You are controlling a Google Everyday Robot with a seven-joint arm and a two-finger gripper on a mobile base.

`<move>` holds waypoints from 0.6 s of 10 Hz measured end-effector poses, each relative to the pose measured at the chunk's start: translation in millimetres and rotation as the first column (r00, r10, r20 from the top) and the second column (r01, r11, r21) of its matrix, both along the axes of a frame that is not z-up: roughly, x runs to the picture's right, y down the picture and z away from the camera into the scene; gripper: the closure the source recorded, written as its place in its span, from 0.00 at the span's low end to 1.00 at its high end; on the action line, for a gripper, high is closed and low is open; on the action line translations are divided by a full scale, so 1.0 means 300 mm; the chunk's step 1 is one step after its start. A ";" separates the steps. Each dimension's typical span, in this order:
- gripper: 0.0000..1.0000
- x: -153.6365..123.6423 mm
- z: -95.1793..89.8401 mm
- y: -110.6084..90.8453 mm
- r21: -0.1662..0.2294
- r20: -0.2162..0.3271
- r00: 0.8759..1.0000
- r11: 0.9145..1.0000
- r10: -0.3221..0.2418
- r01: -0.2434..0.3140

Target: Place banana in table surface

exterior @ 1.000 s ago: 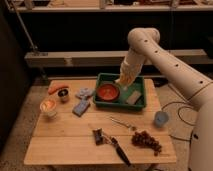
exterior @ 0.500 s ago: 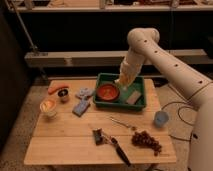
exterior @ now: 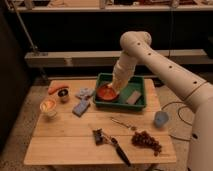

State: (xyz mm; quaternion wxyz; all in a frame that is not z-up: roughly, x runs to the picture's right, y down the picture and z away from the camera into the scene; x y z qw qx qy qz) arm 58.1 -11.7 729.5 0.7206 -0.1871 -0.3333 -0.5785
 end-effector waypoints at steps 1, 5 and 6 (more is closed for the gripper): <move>1.00 -0.031 -0.011 0.016 -0.005 0.023 1.000 1.000 -0.015 0.016; 1.00 -0.173 -0.078 0.081 -0.020 0.140 0.987 0.996 -0.081 0.085; 1.00 -0.206 -0.096 0.100 -0.025 0.169 0.981 0.994 -0.096 0.102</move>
